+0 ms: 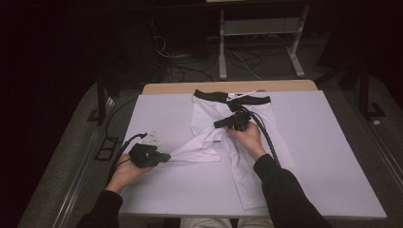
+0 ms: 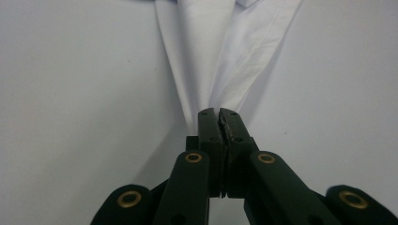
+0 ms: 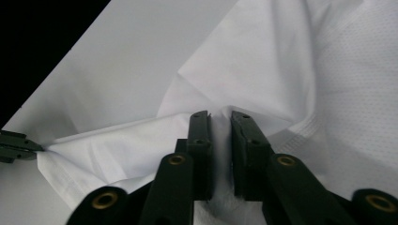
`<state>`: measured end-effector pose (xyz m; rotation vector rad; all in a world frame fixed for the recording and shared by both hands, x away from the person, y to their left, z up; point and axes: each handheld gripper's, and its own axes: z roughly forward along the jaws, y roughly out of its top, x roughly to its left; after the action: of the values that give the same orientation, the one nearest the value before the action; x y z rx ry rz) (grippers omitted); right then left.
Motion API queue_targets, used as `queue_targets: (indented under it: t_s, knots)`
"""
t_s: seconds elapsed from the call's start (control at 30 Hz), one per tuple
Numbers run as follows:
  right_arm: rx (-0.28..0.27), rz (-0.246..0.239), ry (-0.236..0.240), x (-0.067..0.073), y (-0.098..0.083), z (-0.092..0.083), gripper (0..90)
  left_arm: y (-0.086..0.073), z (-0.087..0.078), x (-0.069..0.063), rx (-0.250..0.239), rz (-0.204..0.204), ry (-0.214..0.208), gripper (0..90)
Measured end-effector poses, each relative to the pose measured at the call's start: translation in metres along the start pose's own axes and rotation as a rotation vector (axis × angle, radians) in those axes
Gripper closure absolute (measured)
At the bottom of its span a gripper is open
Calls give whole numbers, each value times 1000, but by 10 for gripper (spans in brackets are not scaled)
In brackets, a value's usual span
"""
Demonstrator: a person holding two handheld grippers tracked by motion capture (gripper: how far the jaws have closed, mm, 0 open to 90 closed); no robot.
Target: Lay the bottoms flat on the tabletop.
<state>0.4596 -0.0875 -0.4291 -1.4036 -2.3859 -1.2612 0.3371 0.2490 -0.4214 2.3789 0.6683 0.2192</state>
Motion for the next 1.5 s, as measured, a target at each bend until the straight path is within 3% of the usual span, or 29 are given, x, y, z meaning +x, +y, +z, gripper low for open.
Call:
queue_targets:
  t_s: [0.17, 0.37, 0.53, 0.7, 0.9, 1.0, 1.27, 1.5]
  knots:
    - [-9, -15, -17, 8, 0, -6, 619, -1, 3, 1, -7, -5, -4, 878]
    - [-74, -47, 39, 27, -7, -37, 609, -2, 6, -1, -11, -13, -17, 877]
    - [-25, -82, 51, 42, -27, -47, 617, -4, 8, -3, -16, -22, -23, 877]
    - [64, -85, 44, 49, -50, -39, 626, -3, 8, -4, -23, -18, -28, 876]
    - [161, -49, 6, 50, -73, -27, 644, -4, 9, -5, -20, -20, -37, 876]
    - [175, -35, -24, 49, -79, -24, 647, -3, 9, -5, -22, -21, -42, 876]
    - [172, 1, -28, 51, -80, -14, 667, -3, 11, -5, -20, -22, -46, 876]
    - [161, 11, -77, 63, -83, -6, 828, -3, 11, -5, -22, -24, -48, 877]
